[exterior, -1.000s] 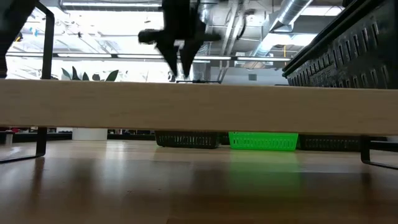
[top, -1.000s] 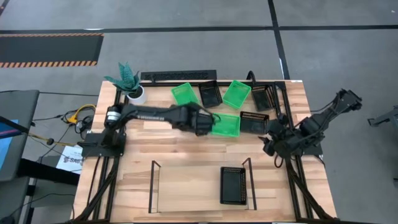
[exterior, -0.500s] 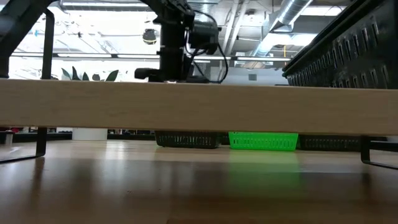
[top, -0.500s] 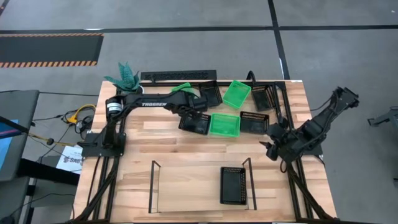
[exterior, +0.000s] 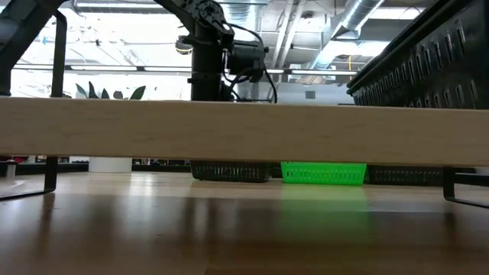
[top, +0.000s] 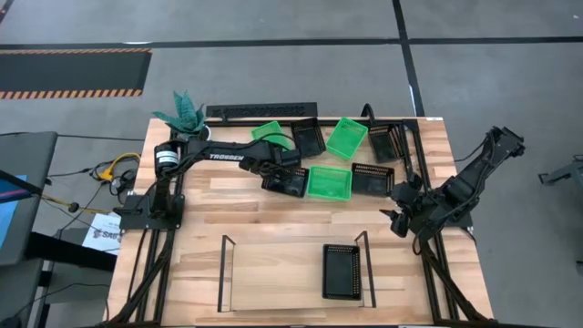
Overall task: Stack baskets on shelf by color
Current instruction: Stack the black bin on the black bin on the shelf
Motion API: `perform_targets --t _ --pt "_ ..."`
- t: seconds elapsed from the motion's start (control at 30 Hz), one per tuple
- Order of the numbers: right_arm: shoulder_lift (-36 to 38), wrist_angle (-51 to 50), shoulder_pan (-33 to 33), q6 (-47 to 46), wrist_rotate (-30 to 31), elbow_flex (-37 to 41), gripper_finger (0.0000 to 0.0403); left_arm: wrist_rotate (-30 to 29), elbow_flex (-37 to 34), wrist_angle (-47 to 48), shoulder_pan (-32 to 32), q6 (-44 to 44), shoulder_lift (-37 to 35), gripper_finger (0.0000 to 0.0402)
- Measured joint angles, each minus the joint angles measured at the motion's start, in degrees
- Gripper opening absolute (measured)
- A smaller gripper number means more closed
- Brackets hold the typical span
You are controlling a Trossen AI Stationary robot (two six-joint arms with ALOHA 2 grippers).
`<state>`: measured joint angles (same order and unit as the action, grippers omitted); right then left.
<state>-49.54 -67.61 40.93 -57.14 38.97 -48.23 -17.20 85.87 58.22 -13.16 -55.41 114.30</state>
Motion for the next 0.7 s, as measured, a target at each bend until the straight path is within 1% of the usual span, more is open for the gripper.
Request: perform_targets --t 0.13,0.37,0.4,0.6,0.7 --pt "0.0 0.79 0.0 0.0 0.01 0.0 0.0282 1.8 -2.38 -0.56 -0.18 -0.32 0.0 0.0124" --pt "0.01 0.82 -0.02 -0.03 0.03 0.0 0.0282 1.87 -3.24 -1.23 0.16 -0.03 0.0 0.0015" --pt "0.0 0.81 -0.02 -0.16 0.03 0.0 0.0282 1.84 -3.22 -1.38 0.24 0.18 0.0 0.0009" --pt "0.0 0.79 -0.02 -0.73 0.04 0.02 0.0282 1.89 -3.13 -1.01 1.26 0.52 0.0 0.0003" --pt "0.0 0.78 -0.02 -0.9 0.04 0.02 0.0282 2.11 -1.7 1.74 2.17 1.13 0.0 0.0001"
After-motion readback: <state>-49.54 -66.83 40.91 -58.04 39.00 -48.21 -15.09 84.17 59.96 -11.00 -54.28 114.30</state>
